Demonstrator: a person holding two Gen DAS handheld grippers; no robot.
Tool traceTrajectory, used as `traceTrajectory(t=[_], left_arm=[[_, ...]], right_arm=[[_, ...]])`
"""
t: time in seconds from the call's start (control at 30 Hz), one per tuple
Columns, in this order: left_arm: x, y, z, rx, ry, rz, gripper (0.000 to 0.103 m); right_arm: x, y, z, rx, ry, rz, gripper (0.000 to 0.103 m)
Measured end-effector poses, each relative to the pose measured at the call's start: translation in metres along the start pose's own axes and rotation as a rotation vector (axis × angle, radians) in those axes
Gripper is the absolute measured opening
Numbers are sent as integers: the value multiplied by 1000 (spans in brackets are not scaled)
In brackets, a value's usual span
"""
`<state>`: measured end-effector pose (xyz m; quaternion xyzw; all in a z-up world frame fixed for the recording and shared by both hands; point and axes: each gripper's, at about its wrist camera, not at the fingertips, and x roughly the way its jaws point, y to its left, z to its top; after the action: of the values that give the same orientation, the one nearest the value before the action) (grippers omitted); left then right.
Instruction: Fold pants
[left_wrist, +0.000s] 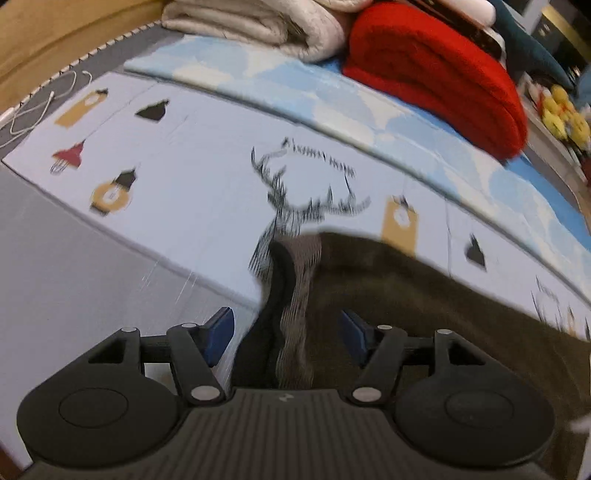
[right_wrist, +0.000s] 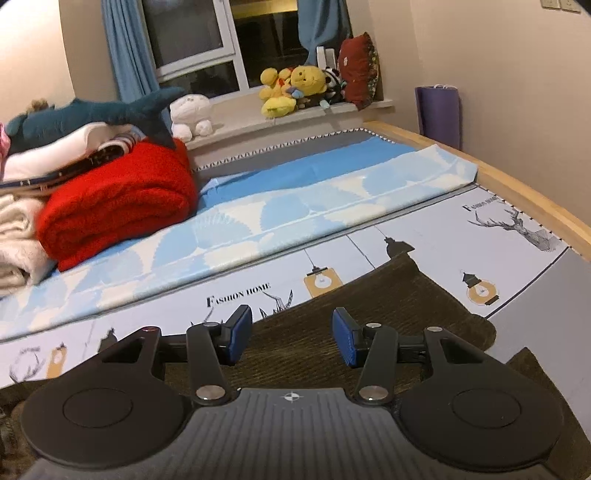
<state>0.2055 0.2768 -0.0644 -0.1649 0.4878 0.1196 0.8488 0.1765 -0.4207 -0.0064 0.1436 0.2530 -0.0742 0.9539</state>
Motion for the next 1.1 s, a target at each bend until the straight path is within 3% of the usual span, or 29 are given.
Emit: traceTrajectory(t=[0.07,0.2,0.27,0.3,0.43,0.5,0.53,0.57,0.6,0.7,0.77,0.87,1.0,1.1], left_arm=[[-10,10,-22,25,32,-11,80],[13,40,-79,26,144,-7,81],[31,46,-93,55,233,-15,81],[34,47,-99,86,235,-17,81],[44,47,-113,182,264,-25,81],[49,44,-118,243,284,-29,80],[51,41,-121,281,290,-34,77],[53,38,-125,318,293,-55,63],[53,36,-126,338,290,-70,61],[41,33,-128,423,272,-46,28],[25,38,-128,454,237,-18,18],[10,47,-129,438,219,7,15],[11,36,-148,539,277,119,19],[-12,22,-137,528,147,144,19]], right_arm=[[-14,-5,2,3,-23,8,51],[-45,-25,1,15,-21,15,51],[-57,-41,-6,3,-5,-15,51],[-61,-53,-13,7,6,-42,51],[-62,-118,-46,144,140,-195,51],[-63,-149,-58,254,200,-231,51],[-63,-161,-63,291,221,-237,51],[-64,-172,-68,326,244,-254,51],[-65,-181,-74,351,262,-279,51],[-68,-192,-84,389,282,-312,51],[-68,-191,-85,397,279,-311,51],[-64,-179,-83,355,280,-294,51],[-55,-158,-79,243,290,-276,51],[-48,-143,-75,173,299,-261,51]])
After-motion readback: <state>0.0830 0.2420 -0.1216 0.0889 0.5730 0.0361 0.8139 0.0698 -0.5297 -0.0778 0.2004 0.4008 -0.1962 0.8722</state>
